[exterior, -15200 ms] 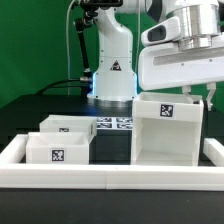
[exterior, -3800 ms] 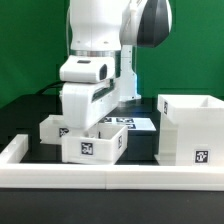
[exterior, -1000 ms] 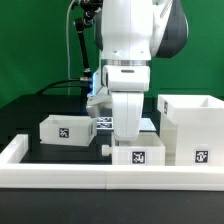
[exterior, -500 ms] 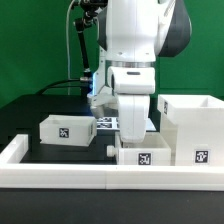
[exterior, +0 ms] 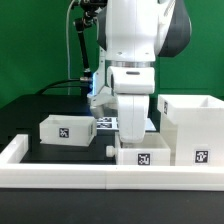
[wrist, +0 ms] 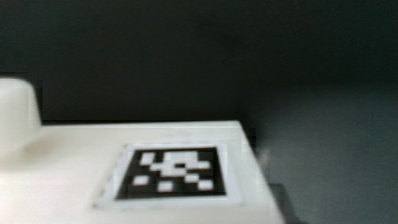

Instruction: Assemble drawer

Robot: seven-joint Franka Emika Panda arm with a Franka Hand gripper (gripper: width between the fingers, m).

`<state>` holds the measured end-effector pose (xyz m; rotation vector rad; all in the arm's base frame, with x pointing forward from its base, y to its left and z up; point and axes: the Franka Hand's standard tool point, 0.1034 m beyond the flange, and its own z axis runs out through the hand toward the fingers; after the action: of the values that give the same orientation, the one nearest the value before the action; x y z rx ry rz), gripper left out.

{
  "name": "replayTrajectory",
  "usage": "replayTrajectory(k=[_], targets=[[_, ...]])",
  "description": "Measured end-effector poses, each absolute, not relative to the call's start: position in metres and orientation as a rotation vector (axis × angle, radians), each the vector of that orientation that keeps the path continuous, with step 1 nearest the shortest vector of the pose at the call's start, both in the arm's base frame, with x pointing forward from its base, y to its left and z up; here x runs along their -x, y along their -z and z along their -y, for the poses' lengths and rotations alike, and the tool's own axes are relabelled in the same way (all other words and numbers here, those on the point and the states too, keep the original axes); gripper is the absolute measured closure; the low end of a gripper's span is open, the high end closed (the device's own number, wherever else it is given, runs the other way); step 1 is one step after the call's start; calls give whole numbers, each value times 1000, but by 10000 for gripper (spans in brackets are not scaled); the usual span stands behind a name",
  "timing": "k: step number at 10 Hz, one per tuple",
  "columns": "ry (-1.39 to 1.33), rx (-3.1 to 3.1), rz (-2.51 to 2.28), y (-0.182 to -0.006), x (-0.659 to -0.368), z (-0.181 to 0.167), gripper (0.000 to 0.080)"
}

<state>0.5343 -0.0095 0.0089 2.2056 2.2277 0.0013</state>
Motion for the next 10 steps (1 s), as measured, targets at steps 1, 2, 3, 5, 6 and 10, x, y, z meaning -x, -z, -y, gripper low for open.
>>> replayTrajectory(k=[1, 2, 3, 5, 6, 10], targets=[[3, -2188, -2243, -9, -534, 6, 758], [8, -2183, -2249, -9, -534, 5, 758], [38, -2192, -2261, -10, -534, 5, 758], [36, -2191, -2260, -9, -536, 5, 758], [36, -2197, -2254, -9, -536, 4, 758], [21, -2231, -2220, -10, -537, -12, 758]])
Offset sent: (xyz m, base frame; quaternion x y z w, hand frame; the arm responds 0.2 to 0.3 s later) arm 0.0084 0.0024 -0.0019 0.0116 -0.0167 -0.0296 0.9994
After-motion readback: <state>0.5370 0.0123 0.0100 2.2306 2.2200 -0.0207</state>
